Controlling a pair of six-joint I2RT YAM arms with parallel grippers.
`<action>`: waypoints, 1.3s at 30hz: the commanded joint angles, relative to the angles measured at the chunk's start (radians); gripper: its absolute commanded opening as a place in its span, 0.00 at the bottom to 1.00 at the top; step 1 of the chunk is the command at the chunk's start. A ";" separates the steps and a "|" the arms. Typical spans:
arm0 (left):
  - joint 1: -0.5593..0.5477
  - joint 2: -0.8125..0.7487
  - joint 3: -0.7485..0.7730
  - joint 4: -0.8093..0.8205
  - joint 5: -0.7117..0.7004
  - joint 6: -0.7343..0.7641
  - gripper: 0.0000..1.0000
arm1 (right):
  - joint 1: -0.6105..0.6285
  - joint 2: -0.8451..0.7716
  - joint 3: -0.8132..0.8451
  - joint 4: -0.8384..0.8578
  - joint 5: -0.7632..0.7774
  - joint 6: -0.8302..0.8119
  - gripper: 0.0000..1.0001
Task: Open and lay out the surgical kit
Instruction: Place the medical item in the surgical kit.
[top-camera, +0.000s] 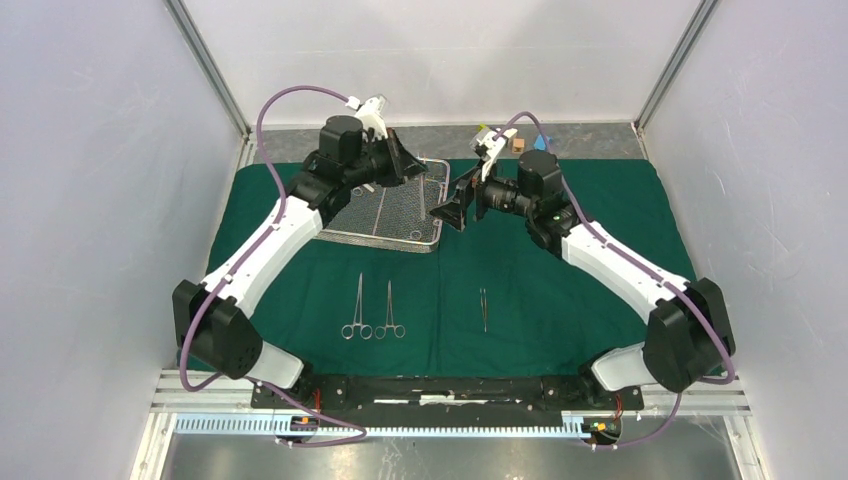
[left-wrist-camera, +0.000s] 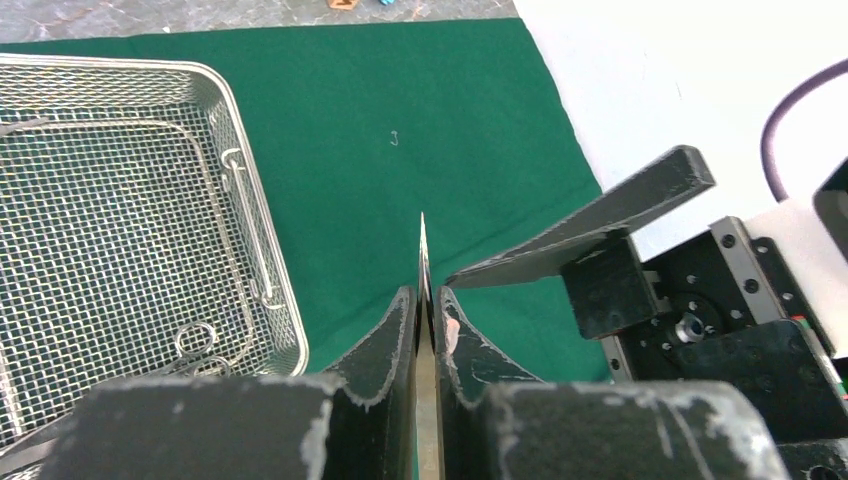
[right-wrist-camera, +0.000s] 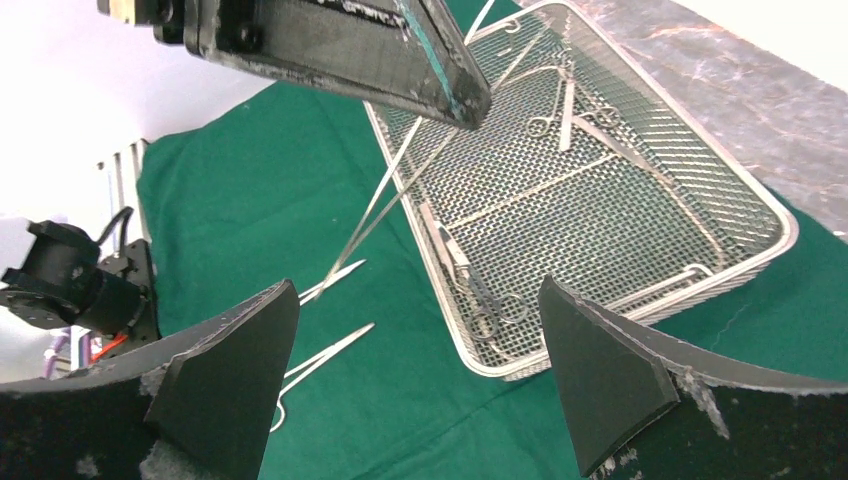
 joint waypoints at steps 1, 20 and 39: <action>-0.029 -0.002 0.008 0.039 -0.033 -0.042 0.02 | 0.017 0.027 0.045 0.103 -0.059 0.086 0.98; -0.056 -0.008 -0.042 0.053 -0.074 -0.024 0.02 | 0.038 0.129 0.125 0.071 -0.052 0.102 0.65; -0.057 -0.019 -0.053 0.066 -0.080 -0.019 0.02 | 0.051 0.178 0.170 0.001 0.001 0.074 0.46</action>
